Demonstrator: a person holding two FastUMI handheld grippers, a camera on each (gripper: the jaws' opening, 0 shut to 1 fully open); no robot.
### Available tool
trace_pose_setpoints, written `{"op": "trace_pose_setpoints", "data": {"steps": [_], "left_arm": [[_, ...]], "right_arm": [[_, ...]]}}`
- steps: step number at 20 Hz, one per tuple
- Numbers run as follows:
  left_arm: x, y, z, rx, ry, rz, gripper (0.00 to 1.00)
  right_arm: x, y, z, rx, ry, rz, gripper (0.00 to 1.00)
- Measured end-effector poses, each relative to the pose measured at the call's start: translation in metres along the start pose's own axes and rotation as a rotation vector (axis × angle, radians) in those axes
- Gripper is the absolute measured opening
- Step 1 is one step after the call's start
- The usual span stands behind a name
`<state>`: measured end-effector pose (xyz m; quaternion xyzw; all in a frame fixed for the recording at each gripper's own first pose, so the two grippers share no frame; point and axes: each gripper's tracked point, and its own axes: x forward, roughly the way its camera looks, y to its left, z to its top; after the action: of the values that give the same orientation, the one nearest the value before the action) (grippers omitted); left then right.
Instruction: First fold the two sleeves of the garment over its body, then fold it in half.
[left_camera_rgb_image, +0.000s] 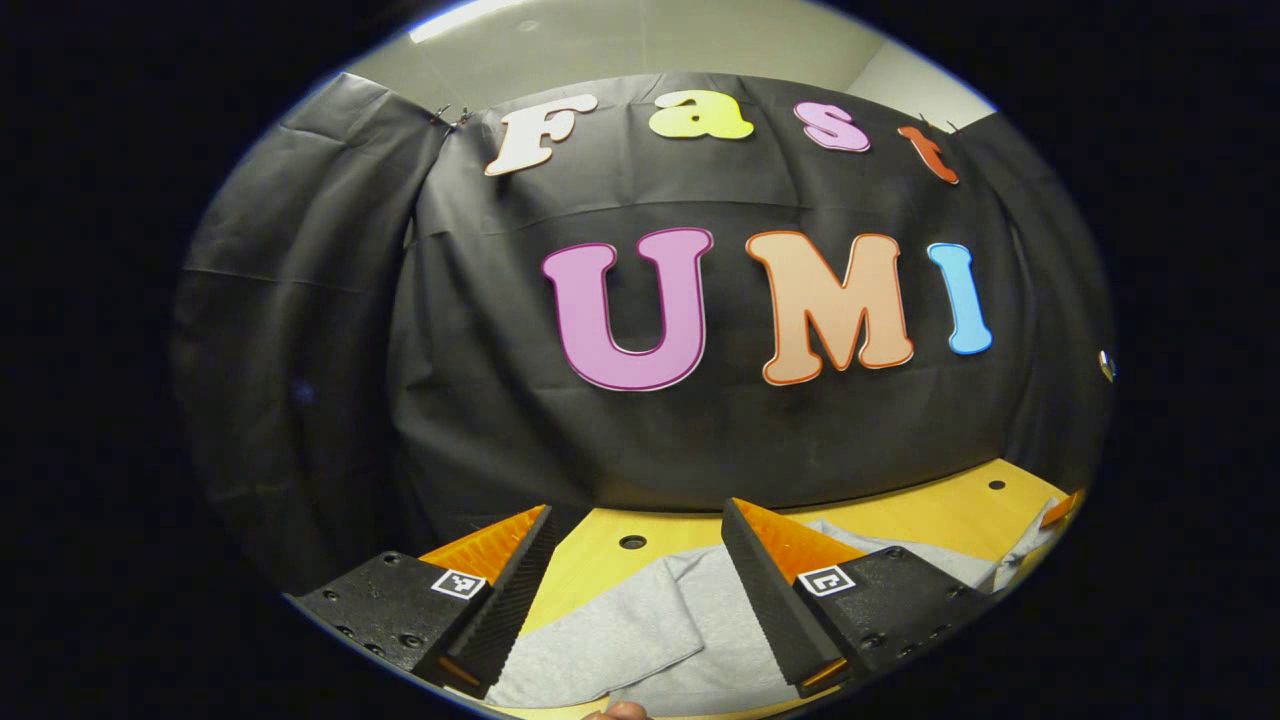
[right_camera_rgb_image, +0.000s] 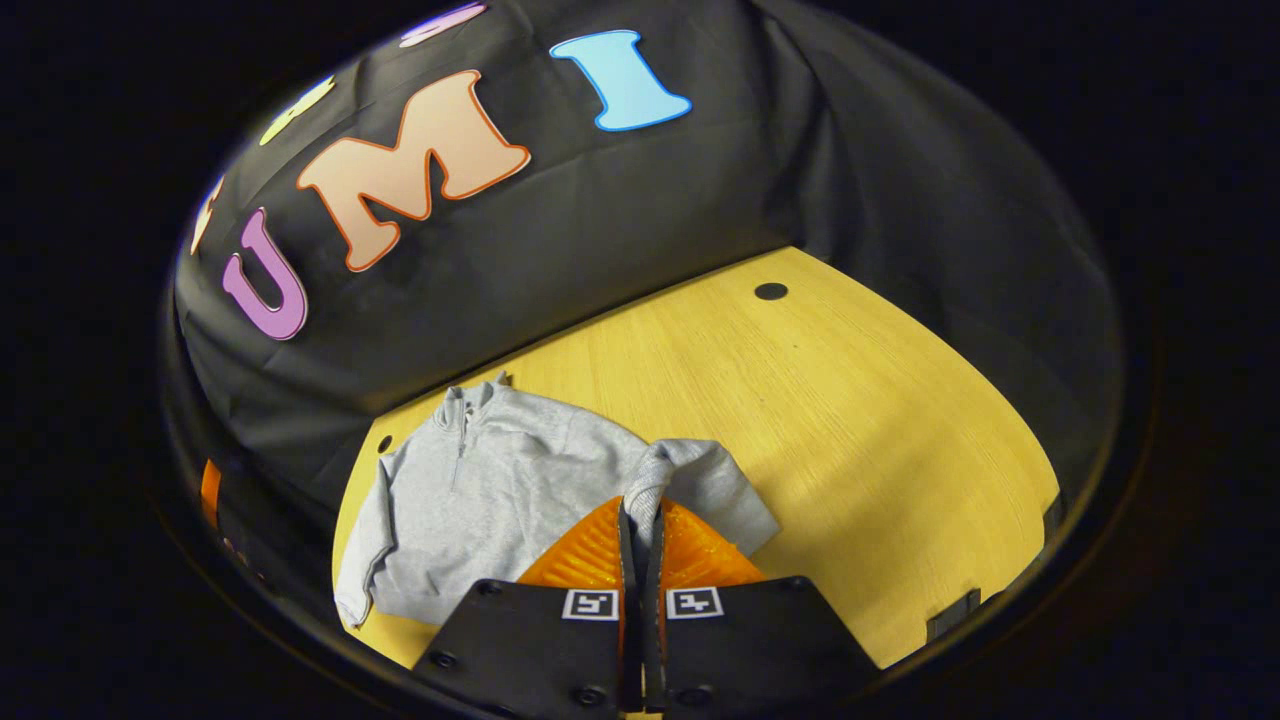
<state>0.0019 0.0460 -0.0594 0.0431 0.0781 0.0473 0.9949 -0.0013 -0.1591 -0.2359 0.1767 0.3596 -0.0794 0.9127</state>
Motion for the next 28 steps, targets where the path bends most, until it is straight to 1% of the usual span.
{"op": "trace_pose_setpoints", "data": {"steps": [1, 4, 8, 12, 16, 17, 20, 23, 24, 25, 28], "left_arm": [[-0.002, 0.008, -0.001, 0.001, 0.003, 0.018, 0.96], [-0.010, 0.032, -0.004, 0.006, 0.013, 0.074, 0.96], [-0.020, 0.066, -0.003, 0.010, 0.018, 0.147, 0.97], [-0.032, 0.099, -0.007, 0.006, 0.028, 0.218, 0.98], [-0.043, 0.131, -0.013, -0.006, 0.041, 0.283, 0.97], [-0.047, 0.139, -0.015, -0.015, 0.044, 0.299, 0.99], [-0.055, 0.159, -0.024, -0.033, 0.064, 0.342, 0.99], [-0.067, 0.180, -0.024, -0.034, 0.059, 0.385, 0.97], [-0.070, 0.187, -0.025, -0.033, 0.059, 0.397, 0.97], [-0.072, 0.191, -0.026, -0.033, 0.062, 0.405, 0.99], [-0.080, 0.205, -0.032, -0.026, 0.080, 0.429, 0.97]], "right_arm": [[0.006, 0.008, 0.005, -0.004, -0.004, 0.013, 0.04], [0.022, 0.039, 0.021, -0.054, -0.020, 0.046, 0.03], [0.042, 0.093, 0.036, -0.092, -0.028, 0.122, 0.03], [0.061, 0.151, 0.041, -0.130, -0.020, 0.193, 0.03], [0.072, 0.205, 0.034, -0.177, -0.001, 0.260, 0.03], [0.074, 0.218, 0.031, -0.192, 0.003, 0.276, 0.03], [0.080, 0.255, 0.020, -0.236, 0.023, 0.319, 0.03], [0.088, 0.294, 0.011, -0.265, 0.040, 0.363, 0.03], [0.089, 0.306, 0.005, -0.275, 0.046, 0.380, 0.03], [0.093, 0.320, -0.001, -0.284, 0.054, 0.396, 0.03], [0.104, 0.363, -0.022, -0.316, 0.076, 0.443, 0.03]]}}
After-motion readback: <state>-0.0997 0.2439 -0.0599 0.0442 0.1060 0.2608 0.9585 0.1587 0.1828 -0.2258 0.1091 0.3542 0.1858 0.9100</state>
